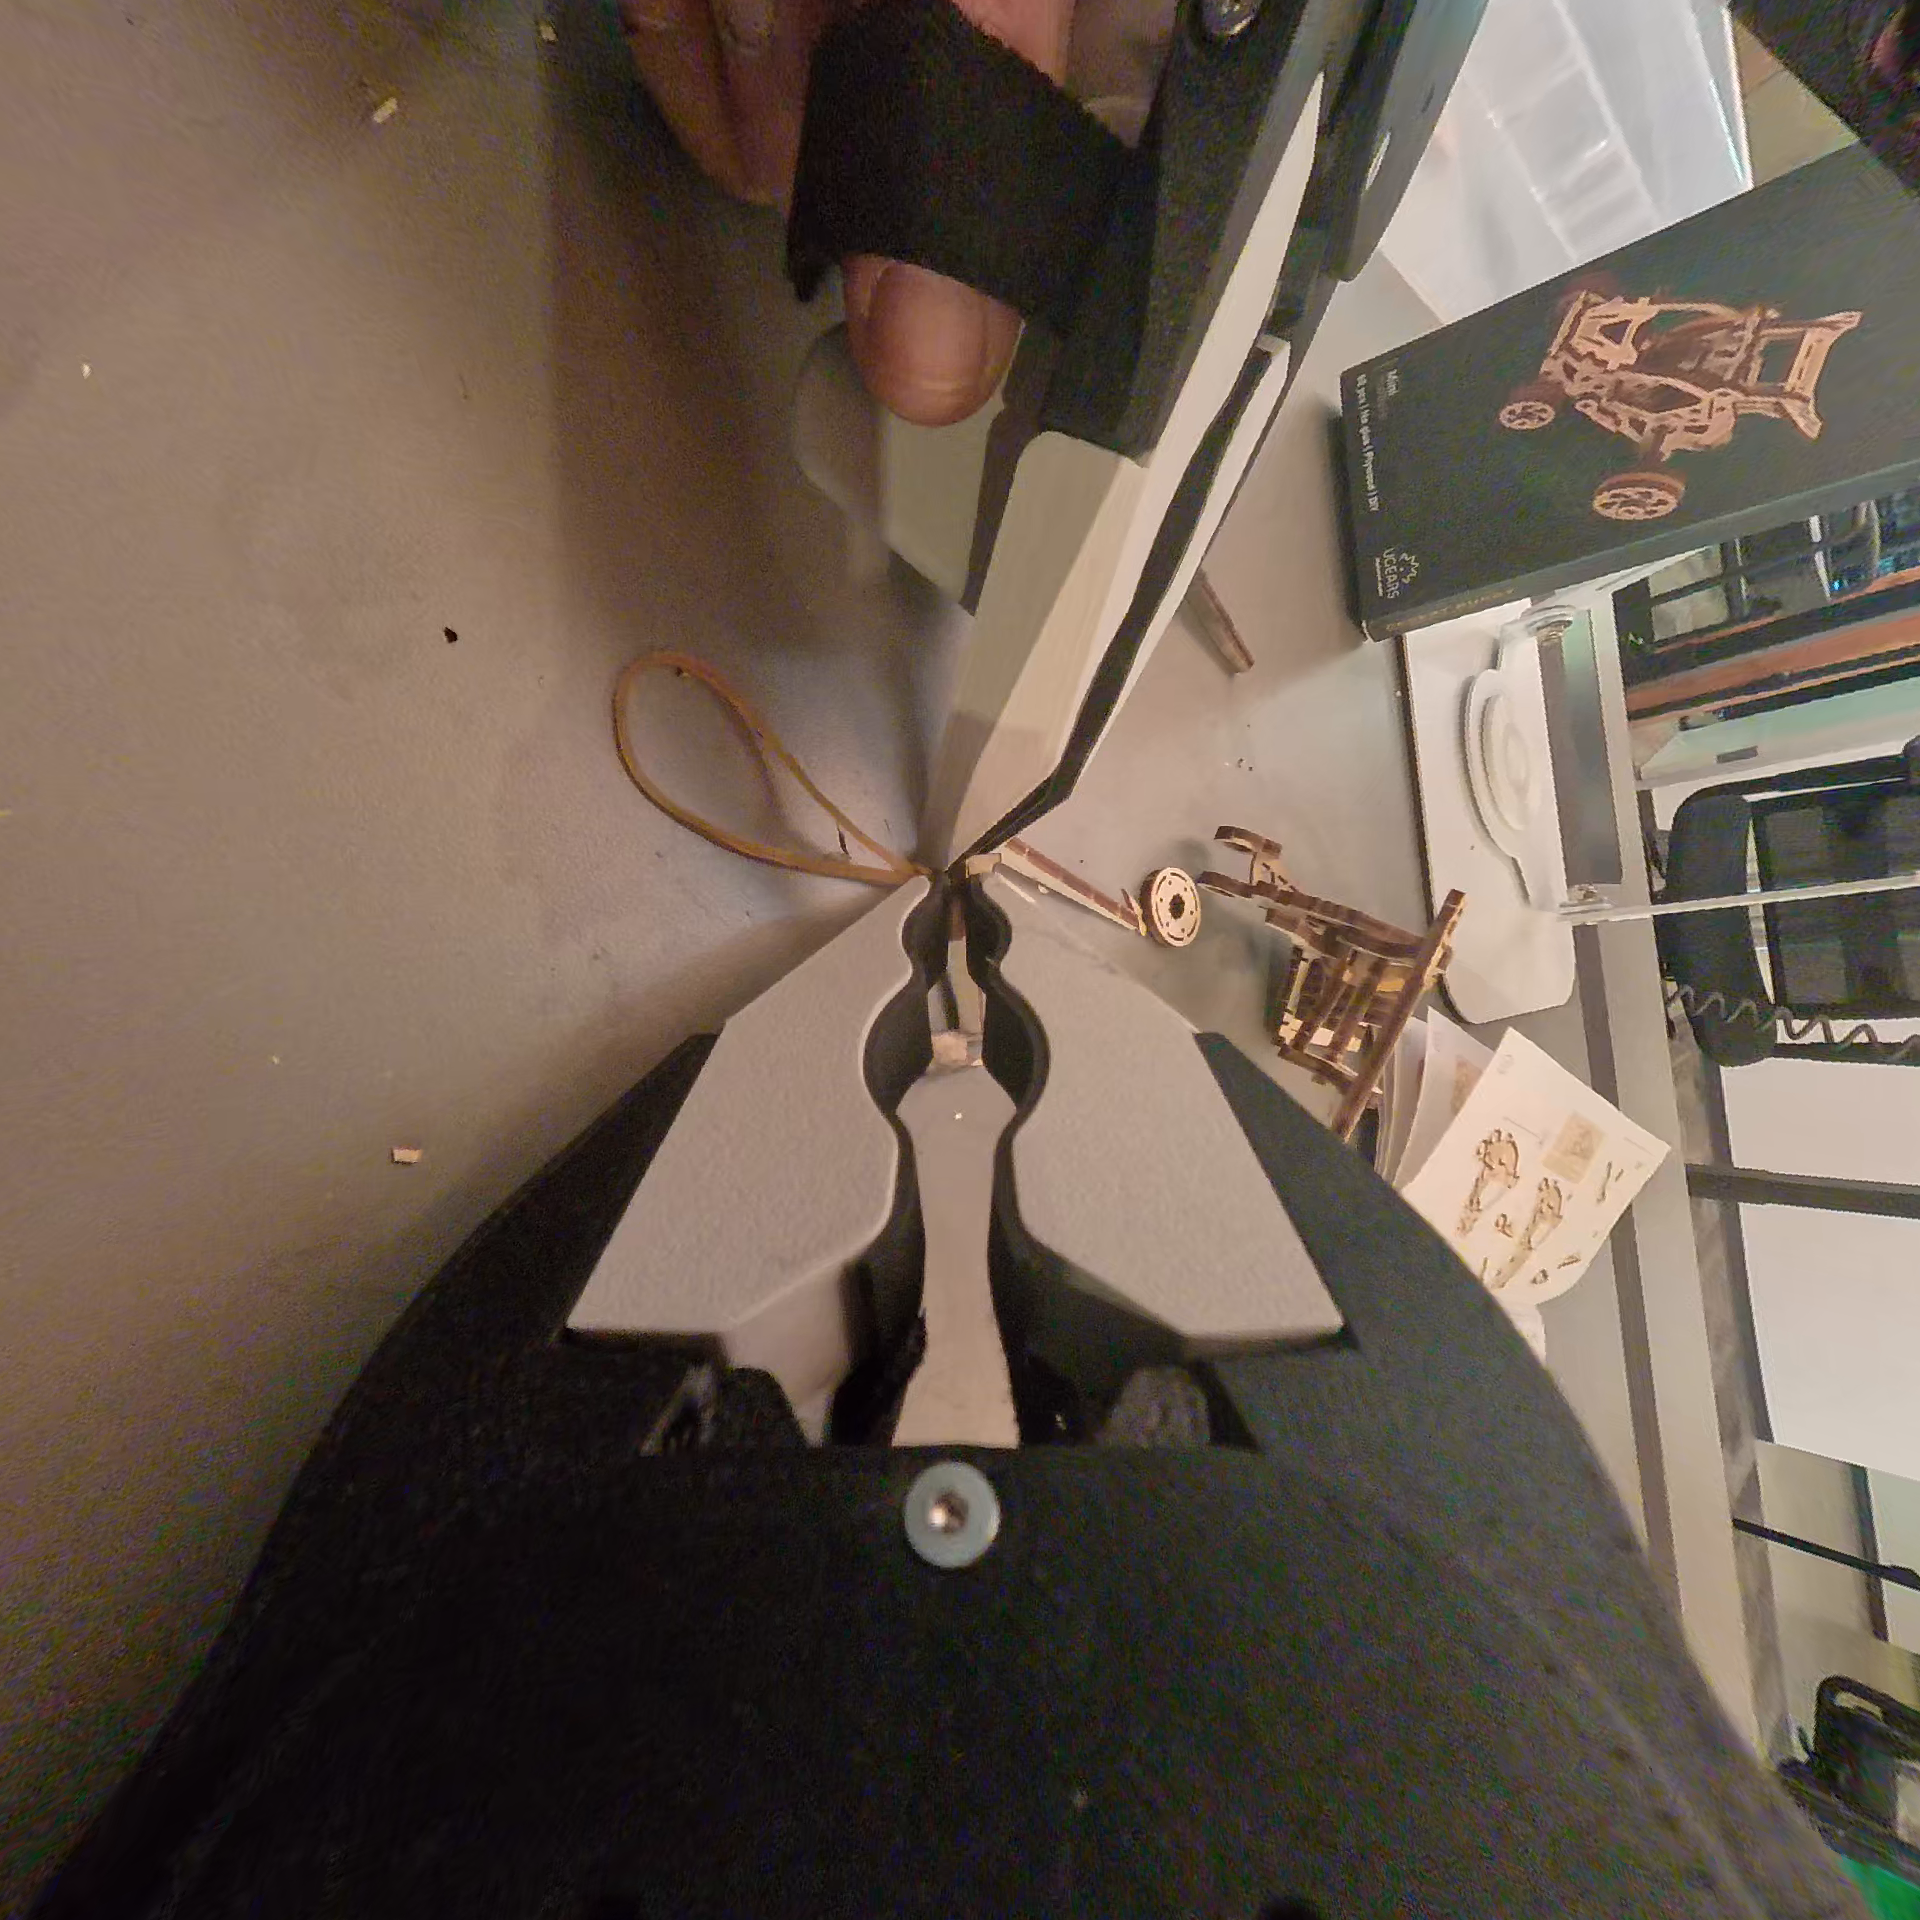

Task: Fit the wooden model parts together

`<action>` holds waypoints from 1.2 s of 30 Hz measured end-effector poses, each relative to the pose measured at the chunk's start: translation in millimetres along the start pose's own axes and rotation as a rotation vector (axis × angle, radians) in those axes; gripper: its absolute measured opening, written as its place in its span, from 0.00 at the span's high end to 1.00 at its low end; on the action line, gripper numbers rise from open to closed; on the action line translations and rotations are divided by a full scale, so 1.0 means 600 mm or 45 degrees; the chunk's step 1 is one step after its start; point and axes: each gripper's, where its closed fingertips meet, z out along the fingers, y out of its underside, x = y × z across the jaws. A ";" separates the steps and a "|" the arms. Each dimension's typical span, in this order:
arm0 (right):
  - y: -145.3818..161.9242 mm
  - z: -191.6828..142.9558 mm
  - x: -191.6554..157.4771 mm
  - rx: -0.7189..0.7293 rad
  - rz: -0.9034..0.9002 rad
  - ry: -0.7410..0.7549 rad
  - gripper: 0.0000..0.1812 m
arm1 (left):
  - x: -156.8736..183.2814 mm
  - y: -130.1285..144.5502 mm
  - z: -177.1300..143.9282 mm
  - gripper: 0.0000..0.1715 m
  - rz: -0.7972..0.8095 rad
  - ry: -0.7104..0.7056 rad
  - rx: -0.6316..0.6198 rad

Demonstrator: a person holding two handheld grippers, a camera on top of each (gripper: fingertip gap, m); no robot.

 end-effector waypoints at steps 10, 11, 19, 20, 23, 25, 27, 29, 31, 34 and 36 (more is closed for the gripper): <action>0.002 0.001 0.001 -0.029 -0.027 0.022 1.00 | -0.002 0.001 0.002 0.86 -0.027 0.039 -0.024; 0.002 0.001 0.001 -0.032 -0.026 0.024 1.00 | -0.002 0.001 0.002 0.86 -0.027 0.039 -0.024; 0.003 0.002 0.002 -0.097 -0.037 0.061 1.00 | 0.000 0.001 0.000 0.88 -0.029 0.021 -0.008; 0.003 0.002 0.002 -0.106 -0.047 0.071 1.00 | 0.001 0.001 0.000 0.87 -0.041 0.029 -0.003; 0.002 0.002 0.002 -0.126 -0.069 0.091 1.00 | 0.002 0.001 -0.001 0.87 -0.080 0.046 0.002; 0.003 0.003 0.003 -0.144 -0.077 0.099 1.00 | 0.001 0.002 -0.001 0.87 -0.086 0.043 0.001; 0.003 0.003 0.003 -0.160 -0.101 0.115 1.00 | 0.000 0.002 -0.001 0.87 -0.096 0.046 -0.002; 0.004 0.004 0.004 -0.171 -0.113 0.128 1.00 | -0.001 0.002 -0.001 0.87 -0.102 0.046 -0.002; 0.004 0.004 0.004 -0.177 -0.126 0.140 1.00 | -0.001 0.002 -0.001 0.87 -0.110 0.052 -0.002; 0.003 0.004 0.003 -0.183 -0.145 0.157 1.00 | -0.001 0.002 -0.001 0.87 -0.121 0.057 -0.002; 0.003 0.004 0.004 -0.193 -0.149 0.172 1.00 | -0.002 0.002 -0.001 0.87 -0.125 0.060 -0.002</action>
